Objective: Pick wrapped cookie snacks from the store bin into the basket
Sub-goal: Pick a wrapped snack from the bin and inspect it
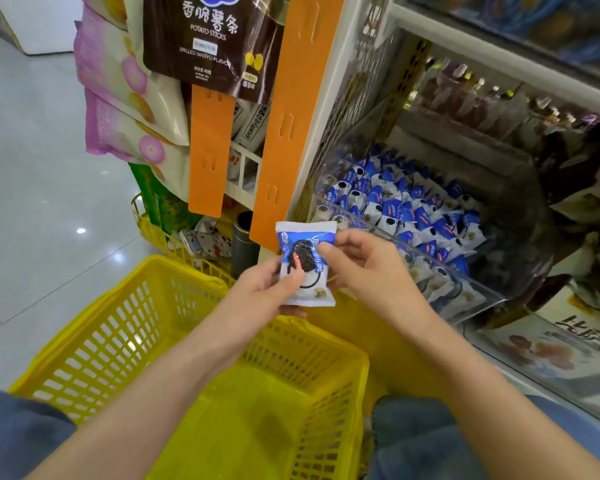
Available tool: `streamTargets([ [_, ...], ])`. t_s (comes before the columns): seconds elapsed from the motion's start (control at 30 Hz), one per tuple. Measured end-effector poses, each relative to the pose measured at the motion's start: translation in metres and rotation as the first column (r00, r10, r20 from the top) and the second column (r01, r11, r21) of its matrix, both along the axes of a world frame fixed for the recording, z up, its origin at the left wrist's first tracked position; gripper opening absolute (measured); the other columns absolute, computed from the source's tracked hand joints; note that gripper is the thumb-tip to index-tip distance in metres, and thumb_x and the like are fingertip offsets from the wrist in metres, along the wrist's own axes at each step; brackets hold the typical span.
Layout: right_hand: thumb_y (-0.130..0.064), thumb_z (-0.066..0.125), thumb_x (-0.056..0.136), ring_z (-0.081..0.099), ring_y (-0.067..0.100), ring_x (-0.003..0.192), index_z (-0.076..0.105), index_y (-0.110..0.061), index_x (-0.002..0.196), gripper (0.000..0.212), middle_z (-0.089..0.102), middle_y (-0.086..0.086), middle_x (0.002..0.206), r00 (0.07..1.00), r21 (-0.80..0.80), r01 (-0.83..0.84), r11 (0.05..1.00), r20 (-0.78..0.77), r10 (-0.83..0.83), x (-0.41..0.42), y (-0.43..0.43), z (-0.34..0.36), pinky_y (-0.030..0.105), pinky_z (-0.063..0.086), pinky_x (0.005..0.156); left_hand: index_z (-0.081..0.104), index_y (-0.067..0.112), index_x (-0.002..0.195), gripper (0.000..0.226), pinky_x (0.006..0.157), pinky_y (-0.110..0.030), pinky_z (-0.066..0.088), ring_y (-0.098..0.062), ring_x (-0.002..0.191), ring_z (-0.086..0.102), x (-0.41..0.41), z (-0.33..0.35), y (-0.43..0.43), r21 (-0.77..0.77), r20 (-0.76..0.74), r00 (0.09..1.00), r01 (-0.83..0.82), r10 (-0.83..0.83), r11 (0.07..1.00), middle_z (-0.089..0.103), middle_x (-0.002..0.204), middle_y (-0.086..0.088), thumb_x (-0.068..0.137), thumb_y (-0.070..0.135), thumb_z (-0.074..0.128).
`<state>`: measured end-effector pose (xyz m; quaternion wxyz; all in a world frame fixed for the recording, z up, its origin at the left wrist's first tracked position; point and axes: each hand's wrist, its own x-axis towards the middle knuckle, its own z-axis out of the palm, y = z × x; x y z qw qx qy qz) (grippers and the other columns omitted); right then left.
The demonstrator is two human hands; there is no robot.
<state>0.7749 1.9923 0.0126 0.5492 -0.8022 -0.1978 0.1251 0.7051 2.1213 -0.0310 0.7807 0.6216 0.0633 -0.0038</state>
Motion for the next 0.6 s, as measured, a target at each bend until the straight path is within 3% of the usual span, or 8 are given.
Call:
streamTargets([
  [0.13,-0.026,0.057,0.09,0.065,0.002,0.086,0.063,-0.03,0.093,0.008,0.068,-0.012,0.09,0.962,-0.037,0.142,0.989,0.24,-0.129,0.031,-0.028,0.033,0.019,0.054,0.076,0.056,0.016,0.116,0.023,0.062,-0.019,0.053,-0.008,0.085,0.068,0.004,0.0,-0.003,-0.032,0.003,0.999,-0.044,0.044,0.999,0.069,0.106,-0.003,0.094,0.014,0.047],
  [0.2,-0.03,0.056,0.09,0.063,0.003,0.087,0.064,-0.031,0.092,0.008,0.066,-0.017,0.087,0.912,-0.077,0.294,0.953,0.322,-0.256,0.052,-0.044,0.048,0.02,0.051,0.08,0.055,0.018,0.114,0.022,0.062,-0.019,0.053,-0.007,0.084,0.068,0.007,0.0,-0.006,-0.017,0.01,0.999,-0.052,0.052,0.998,0.068,0.107,-0.002,0.094,0.014,0.048],
  [0.27,-0.028,0.056,0.091,0.059,0.003,0.084,0.064,-0.028,0.097,0.01,0.06,-0.02,0.084,0.879,-0.223,0.391,0.893,0.378,-0.291,0.07,-0.055,0.049,0.021,0.047,0.079,0.053,0.018,0.116,0.023,0.062,-0.019,0.053,-0.004,0.083,0.067,0.008,0.0,-0.008,0.008,0.01,0.999,-0.05,0.05,0.999,0.067,0.109,-0.001,0.094,0.014,0.049],
  [0.43,-0.02,0.058,0.091,0.053,0.009,0.09,0.064,-0.015,0.111,0.022,0.061,-0.001,0.101,0.94,-0.605,0.261,0.752,0.337,-0.056,0.089,-0.066,0.025,0.022,0.038,0.08,0.049,0.013,0.122,0.028,0.063,-0.02,0.055,-0.007,0.086,0.065,0.013,0.001,-0.012,0.042,-0.01,0.998,-0.063,0.064,0.997,0.063,0.115,-0.003,0.093,0.015,0.049],
  [0.6,-0.02,0.061,0.088,0.049,0.009,0.09,0.066,-0.011,0.111,0.025,0.054,-0.001,0.099,0.954,-0.749,0.164,0.642,0.287,0.091,0.093,-0.071,0.027,0.021,0.035,0.079,0.047,0.016,0.124,0.031,0.066,-0.022,0.056,-0.005,0.086,0.064,0.016,0.001,-0.016,0.073,-0.035,0.997,-0.06,0.063,0.996,0.062,0.115,-0.001,0.093,0.016,0.051],
])
